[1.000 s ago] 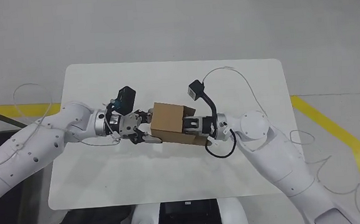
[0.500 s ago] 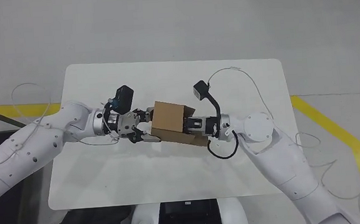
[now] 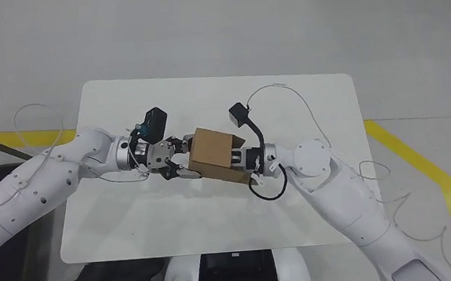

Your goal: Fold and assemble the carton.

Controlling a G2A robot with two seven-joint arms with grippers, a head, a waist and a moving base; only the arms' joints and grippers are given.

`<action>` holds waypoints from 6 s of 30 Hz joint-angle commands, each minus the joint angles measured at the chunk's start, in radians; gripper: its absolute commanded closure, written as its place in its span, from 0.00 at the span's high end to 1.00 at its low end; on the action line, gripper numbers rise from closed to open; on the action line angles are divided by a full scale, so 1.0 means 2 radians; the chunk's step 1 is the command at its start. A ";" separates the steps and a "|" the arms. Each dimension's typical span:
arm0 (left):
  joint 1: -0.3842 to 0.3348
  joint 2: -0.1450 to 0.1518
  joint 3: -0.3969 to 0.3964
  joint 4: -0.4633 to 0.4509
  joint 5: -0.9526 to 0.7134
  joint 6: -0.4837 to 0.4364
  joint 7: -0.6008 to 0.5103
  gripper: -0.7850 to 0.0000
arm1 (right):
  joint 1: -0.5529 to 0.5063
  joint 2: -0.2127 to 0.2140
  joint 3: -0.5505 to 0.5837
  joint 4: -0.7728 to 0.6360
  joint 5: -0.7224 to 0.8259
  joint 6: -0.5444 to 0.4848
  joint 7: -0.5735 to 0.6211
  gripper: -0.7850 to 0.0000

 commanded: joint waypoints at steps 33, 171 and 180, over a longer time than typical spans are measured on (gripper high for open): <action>0.000 0.000 0.000 0.009 -0.011 0.000 -0.003 0.61 | -0.028 0.011 0.036 -0.030 -0.036 0.006 -0.015 0.00; -0.010 0.007 0.000 0.035 -0.121 0.000 -0.062 0.41 | -0.082 0.026 0.130 -0.052 -0.007 -0.051 -0.081 0.00; -0.016 0.011 0.000 0.054 -0.104 0.000 -0.009 0.41 | -0.133 0.039 0.181 -0.076 -0.003 0.012 -0.069 0.00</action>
